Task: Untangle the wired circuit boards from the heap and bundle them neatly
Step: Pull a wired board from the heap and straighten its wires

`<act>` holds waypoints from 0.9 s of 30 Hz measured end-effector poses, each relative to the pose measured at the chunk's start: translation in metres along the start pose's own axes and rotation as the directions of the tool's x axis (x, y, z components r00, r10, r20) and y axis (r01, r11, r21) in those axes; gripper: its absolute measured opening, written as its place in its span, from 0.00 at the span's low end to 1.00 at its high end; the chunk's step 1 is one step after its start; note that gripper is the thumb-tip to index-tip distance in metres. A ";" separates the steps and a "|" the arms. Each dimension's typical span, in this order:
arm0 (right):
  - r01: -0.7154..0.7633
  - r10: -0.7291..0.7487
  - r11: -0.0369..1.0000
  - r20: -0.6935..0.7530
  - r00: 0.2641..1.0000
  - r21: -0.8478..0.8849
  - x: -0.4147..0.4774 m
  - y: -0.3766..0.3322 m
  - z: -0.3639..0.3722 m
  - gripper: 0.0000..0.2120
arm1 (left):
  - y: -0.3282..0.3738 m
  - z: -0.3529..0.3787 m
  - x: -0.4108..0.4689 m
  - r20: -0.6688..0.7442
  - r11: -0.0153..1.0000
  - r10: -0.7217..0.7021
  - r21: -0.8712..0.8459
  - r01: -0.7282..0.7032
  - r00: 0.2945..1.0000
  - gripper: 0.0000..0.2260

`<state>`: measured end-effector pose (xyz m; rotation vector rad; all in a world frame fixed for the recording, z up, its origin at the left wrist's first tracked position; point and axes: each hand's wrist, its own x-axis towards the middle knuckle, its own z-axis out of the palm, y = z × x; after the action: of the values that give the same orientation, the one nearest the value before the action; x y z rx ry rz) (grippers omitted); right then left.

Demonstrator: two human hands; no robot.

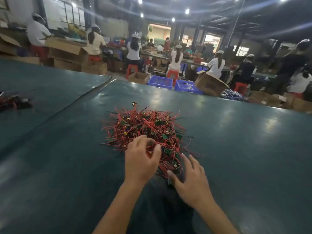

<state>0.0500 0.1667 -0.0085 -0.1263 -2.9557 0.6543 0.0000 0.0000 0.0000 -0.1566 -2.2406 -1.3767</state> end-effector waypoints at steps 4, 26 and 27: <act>-0.002 0.015 0.987 0.078 0.997 -0.164 0.027 0.009 0.031 0.35 | -0.027 0.040 -0.009 0.374 0.864 0.040 0.452 -0.220 0.926 0.22; 0.369 -0.225 0.840 -0.364 0.904 0.397 0.008 0.029 0.005 0.15 | -0.071 0.006 0.039 0.472 0.747 -0.112 0.620 -0.239 0.874 0.22; 0.345 -0.103 0.746 -0.413 0.905 0.570 0.011 0.025 -0.001 0.16 | -0.070 0.003 0.037 0.440 0.824 -0.084 0.535 -0.186 0.894 0.21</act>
<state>0.0409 0.1914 -0.0171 0.1642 -2.2011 1.3752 -0.0581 -0.0370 -0.0400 -0.3525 -2.9055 -0.6185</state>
